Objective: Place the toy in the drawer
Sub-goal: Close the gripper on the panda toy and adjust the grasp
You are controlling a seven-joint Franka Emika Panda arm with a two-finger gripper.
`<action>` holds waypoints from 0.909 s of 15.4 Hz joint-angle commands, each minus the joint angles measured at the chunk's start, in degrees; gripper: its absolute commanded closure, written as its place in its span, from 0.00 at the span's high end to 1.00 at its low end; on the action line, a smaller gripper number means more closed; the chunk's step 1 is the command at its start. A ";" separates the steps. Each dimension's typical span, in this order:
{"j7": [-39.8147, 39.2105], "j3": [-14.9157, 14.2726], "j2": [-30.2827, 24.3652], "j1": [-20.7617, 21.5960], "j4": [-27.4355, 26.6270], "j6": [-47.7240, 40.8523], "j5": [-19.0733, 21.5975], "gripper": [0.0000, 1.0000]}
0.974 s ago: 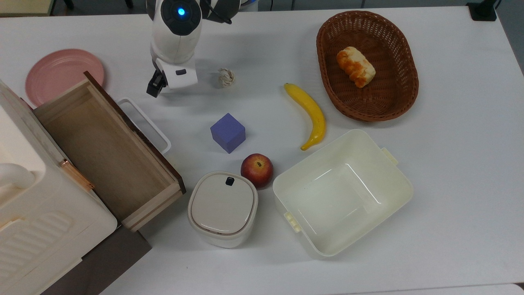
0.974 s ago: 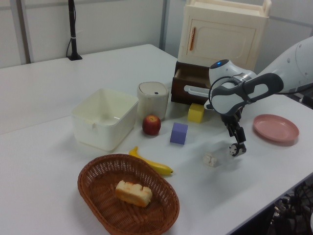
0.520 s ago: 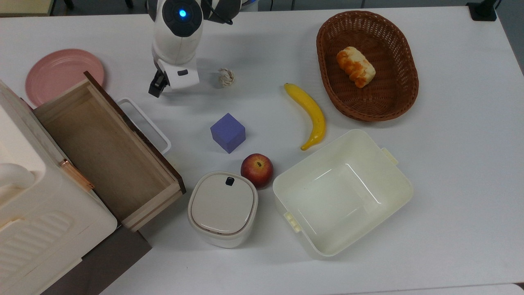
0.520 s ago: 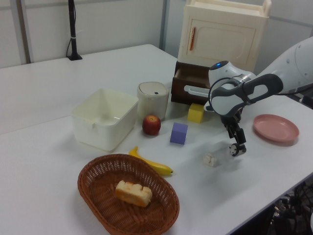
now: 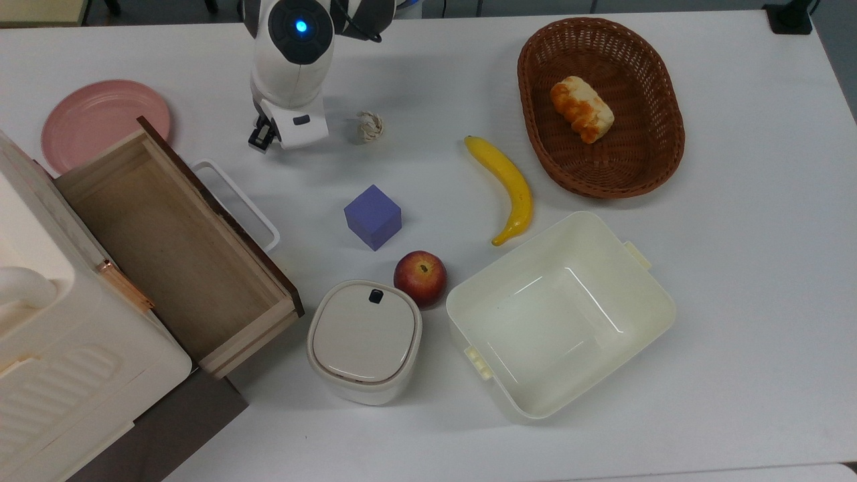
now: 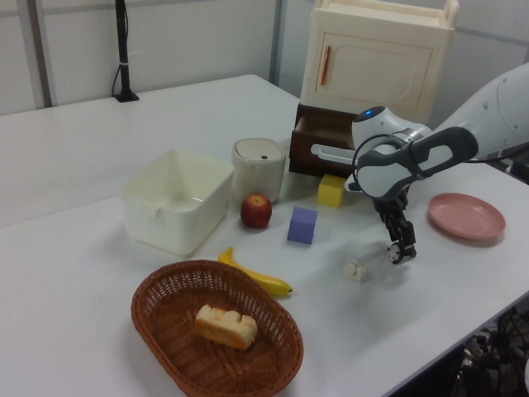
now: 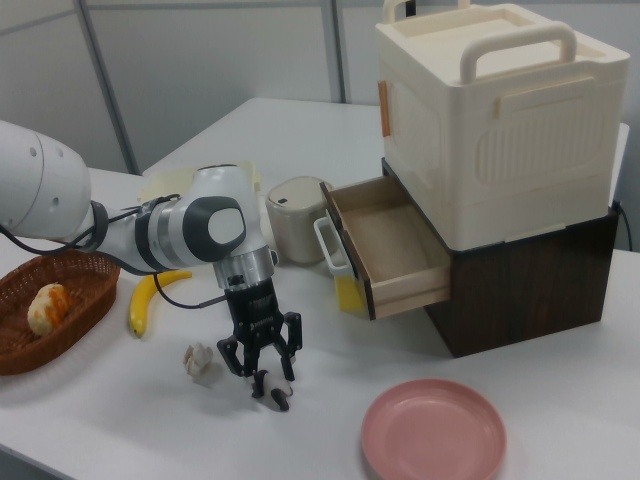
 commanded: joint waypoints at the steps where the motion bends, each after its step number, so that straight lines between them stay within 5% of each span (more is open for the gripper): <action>1: -0.91 -0.05 -0.40 0.31 -0.68 0.45 -0.99 0.31; 3: -0.82 -0.05 -0.40 0.31 -0.68 0.54 -0.99 0.21; 14: -0.82 -0.05 -0.31 0.14 -0.07 0.54 -0.99 0.12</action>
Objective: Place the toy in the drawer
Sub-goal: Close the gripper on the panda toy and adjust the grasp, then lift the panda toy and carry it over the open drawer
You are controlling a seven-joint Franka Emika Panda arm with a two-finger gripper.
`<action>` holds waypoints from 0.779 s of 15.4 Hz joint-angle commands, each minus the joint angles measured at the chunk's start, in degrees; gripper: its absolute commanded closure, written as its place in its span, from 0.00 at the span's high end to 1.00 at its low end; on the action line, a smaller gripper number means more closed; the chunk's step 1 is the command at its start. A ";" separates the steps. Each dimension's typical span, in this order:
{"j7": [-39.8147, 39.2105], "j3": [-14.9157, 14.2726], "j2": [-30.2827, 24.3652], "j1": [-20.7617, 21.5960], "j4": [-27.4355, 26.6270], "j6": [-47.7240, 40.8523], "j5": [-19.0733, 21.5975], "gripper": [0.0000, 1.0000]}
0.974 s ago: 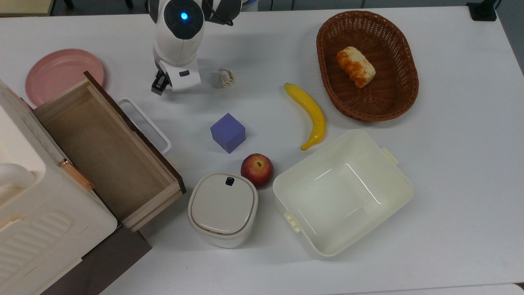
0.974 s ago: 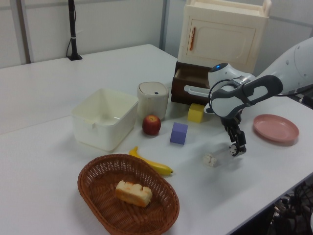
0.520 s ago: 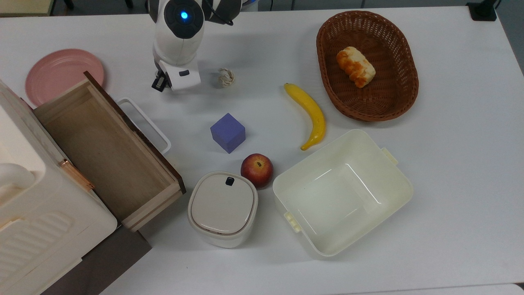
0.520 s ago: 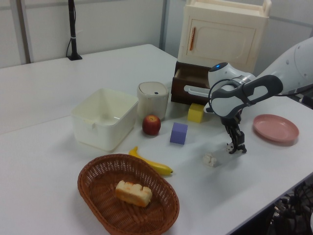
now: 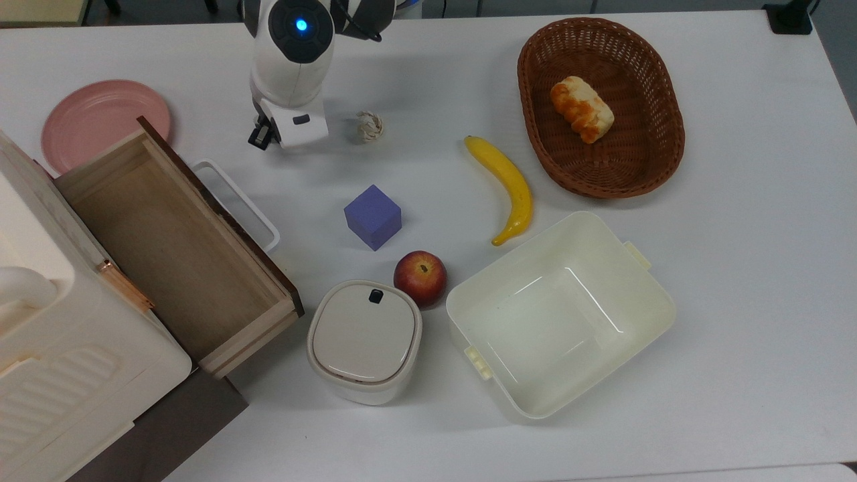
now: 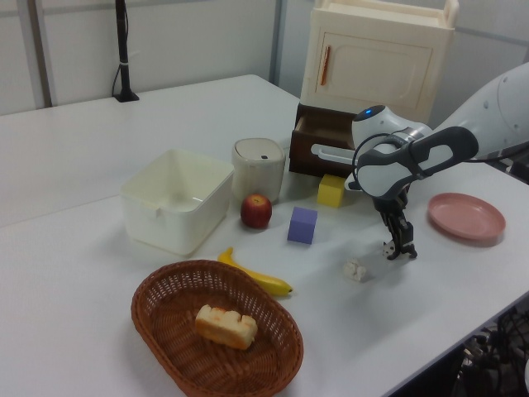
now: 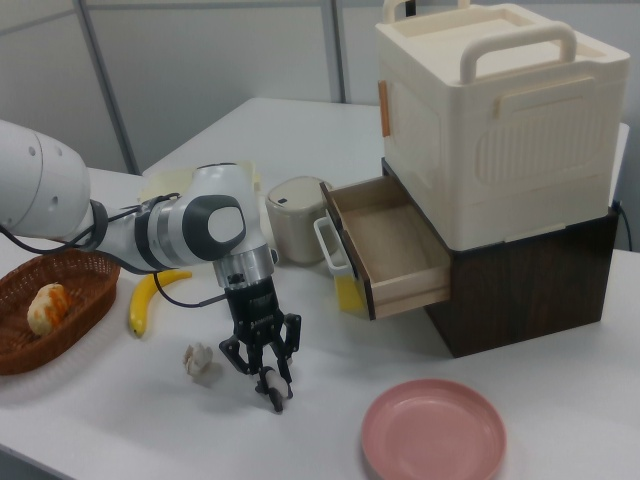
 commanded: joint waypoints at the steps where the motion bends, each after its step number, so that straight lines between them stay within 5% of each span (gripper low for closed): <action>1: -0.73 -0.08 -0.21 0.22 -0.05 0.54 -0.83 0.12; 6: -0.12 0.01 -0.39 0.04 3.64 0.71 0.05 0.10; 12: 11.02 1.67 -0.65 0.31 9.79 0.62 7.69 0.09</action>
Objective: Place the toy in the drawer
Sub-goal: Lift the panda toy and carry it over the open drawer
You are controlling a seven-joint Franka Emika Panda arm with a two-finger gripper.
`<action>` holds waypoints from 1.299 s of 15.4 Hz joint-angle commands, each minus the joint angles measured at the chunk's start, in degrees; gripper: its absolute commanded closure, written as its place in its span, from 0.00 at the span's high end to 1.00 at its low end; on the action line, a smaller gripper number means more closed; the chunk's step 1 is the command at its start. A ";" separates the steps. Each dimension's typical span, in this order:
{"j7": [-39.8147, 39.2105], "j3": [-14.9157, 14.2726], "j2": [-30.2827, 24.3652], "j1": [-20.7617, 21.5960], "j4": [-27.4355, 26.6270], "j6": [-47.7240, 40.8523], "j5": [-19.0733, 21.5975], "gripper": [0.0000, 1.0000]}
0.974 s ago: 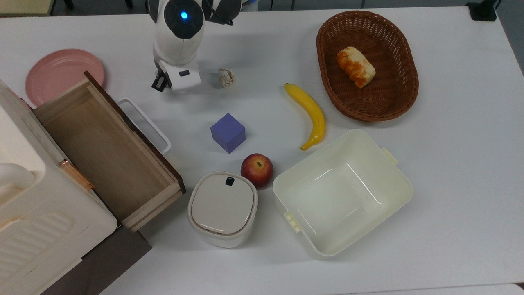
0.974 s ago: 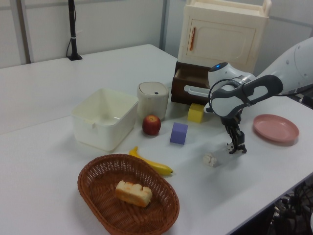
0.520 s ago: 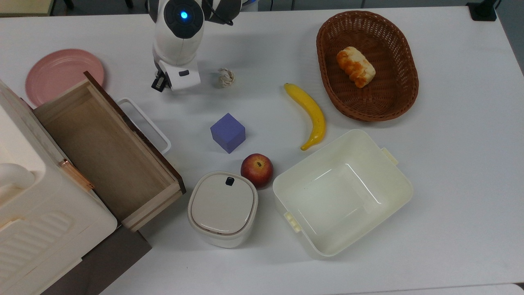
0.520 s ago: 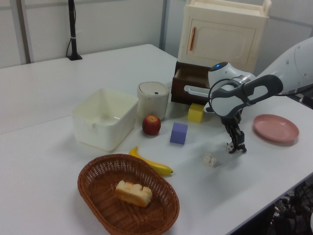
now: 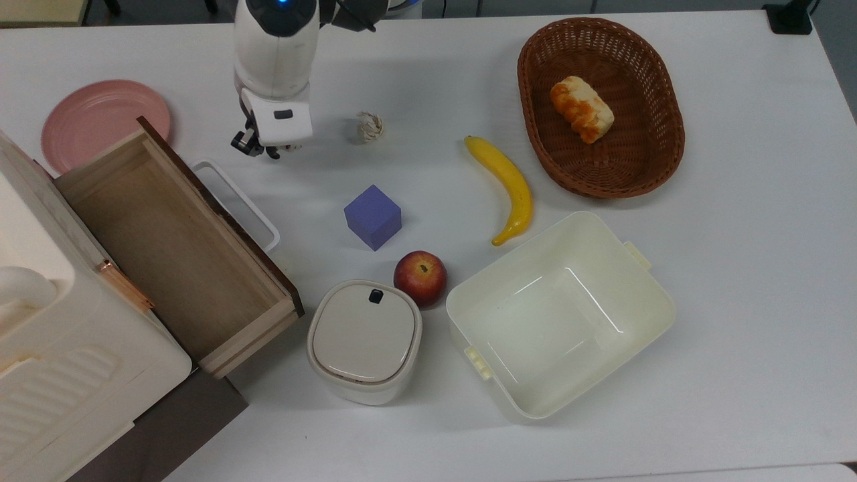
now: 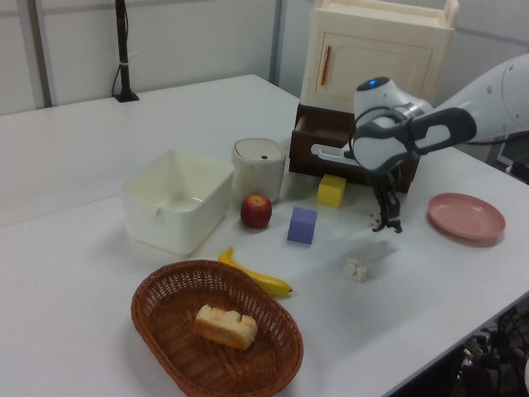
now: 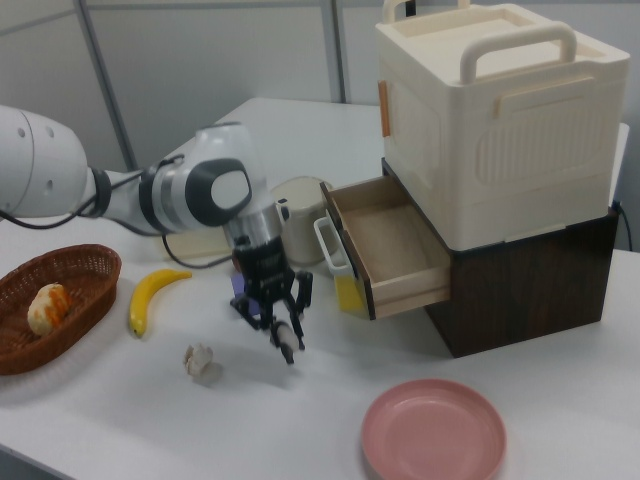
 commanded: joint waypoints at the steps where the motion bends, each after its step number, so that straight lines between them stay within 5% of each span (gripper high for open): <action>1: 11.89 2.60 -0.63 0.33 3.36 0.56 4.14 0.09; 4: 22.12 2.96 -0.54 0.33 8.01 0.73 7.90 0.08; 8: 25.39 2.17 -0.54 -0.37 14.25 0.73 15.83 0.06; 13: 25.74 1.65 -0.19 -3.45 19.62 0.82 21.01 0.06; 20: 35.13 -0.20 4.11 -3.10 26.39 0.21 21.82 0.06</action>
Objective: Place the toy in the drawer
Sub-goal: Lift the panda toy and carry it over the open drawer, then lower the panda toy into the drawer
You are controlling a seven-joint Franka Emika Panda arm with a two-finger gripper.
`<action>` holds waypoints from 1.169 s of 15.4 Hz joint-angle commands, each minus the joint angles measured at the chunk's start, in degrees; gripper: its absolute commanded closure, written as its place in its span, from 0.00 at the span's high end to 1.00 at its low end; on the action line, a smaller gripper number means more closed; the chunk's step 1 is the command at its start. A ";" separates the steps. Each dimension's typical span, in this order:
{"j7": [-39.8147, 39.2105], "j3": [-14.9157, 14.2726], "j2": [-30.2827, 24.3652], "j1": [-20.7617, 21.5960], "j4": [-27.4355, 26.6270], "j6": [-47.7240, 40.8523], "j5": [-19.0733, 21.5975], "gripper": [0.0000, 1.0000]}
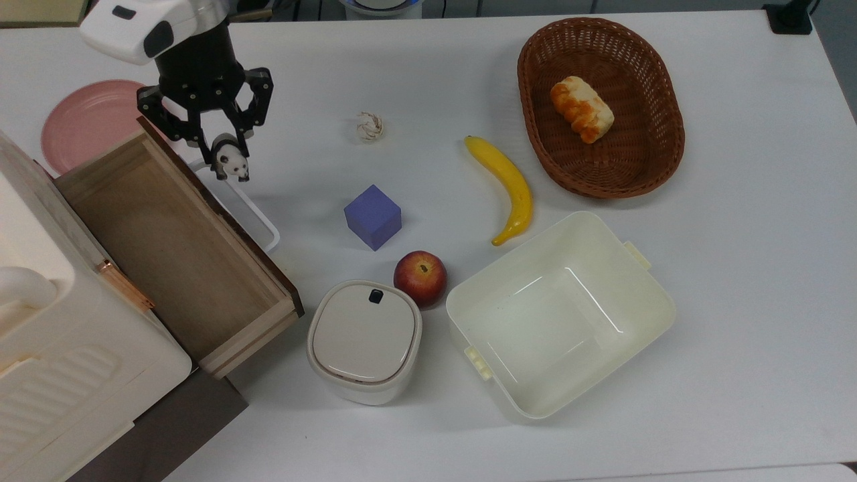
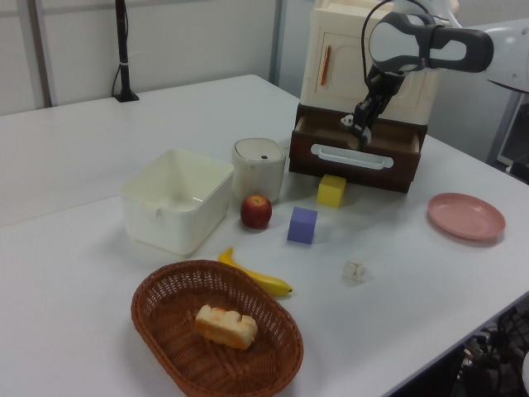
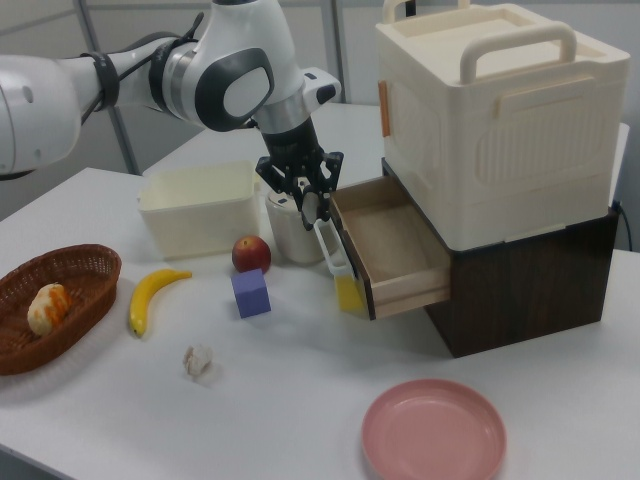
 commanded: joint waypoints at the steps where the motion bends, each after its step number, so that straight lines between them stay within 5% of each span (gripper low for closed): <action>1: 7.41 -0.44 3.35 0.89 4.38 -0.21 0.49 0.06; 5: 15.15 -2.29 5.20 0.89 5.79 0.40 -1.00 0.06; 12: 17.27 -7.64 6.26 0.45 7.11 3.82 -0.48 0.06; 18: 17.09 -7.92 6.87 0.28 7.02 4.80 -0.65 0.06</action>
